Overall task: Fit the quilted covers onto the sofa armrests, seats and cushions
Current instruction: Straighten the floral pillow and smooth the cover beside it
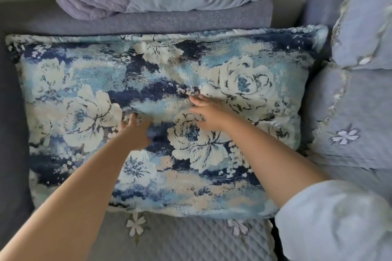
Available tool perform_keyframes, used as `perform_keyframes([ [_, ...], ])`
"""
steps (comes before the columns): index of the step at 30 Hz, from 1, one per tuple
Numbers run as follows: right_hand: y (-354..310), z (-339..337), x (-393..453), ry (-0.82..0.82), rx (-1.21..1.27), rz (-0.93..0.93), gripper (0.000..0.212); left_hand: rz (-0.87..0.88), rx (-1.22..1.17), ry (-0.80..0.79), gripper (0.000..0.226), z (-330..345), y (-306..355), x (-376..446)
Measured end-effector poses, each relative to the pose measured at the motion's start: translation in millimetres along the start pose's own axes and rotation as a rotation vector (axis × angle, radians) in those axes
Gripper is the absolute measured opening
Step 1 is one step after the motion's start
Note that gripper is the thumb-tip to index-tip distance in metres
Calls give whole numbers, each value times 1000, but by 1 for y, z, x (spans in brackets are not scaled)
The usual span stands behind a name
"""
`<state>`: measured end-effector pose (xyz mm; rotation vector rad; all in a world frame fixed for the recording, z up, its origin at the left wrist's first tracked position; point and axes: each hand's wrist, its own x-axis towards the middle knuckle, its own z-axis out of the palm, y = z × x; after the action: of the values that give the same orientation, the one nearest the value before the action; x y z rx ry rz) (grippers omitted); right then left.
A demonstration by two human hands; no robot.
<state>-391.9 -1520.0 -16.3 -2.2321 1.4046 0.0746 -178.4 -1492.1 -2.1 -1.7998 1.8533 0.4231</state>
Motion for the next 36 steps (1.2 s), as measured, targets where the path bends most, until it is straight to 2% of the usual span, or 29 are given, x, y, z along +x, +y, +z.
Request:
perform_keyframes([
  [3,19,5,-69,-4,200,19,48,27,-122,9,62,12,44,-22],
  [5,46,7,-119,-47,193,44,46,58,-149,17,57,18,83,-40],
  [9,138,-4,-222,-62,216,191,37,119,-100,-6,58,29,191,-71],
  [12,204,-4,-278,-71,226,295,34,148,-180,-45,53,34,265,-91],
  [16,313,9,-366,-247,176,479,39,170,-337,-151,52,54,398,-123],
  [20,390,35,-439,-428,144,658,57,190,-426,-264,64,90,499,-146],
  [21,401,44,-451,-483,158,692,59,207,-445,-293,64,101,517,-150],
  [23,420,62,-465,-528,203,704,53,184,-559,-344,47,127,547,-153],
  [25,427,74,-469,-447,251,688,28,99,-703,-362,32,149,564,-152],
  [26,428,80,-470,-379,214,659,13,35,-758,-360,35,156,570,-151],
  [27,426,85,-470,-296,161,648,16,-18,-780,-326,43,163,573,-150],
  [29,422,95,-472,-176,19,643,27,-82,-673,-278,61,165,577,-153],
  [32,412,95,-471,-73,-43,657,17,-67,-633,-172,55,160,576,-160],
  [36,397,89,-481,8,14,718,30,-86,-754,-90,55,171,566,-181],
])
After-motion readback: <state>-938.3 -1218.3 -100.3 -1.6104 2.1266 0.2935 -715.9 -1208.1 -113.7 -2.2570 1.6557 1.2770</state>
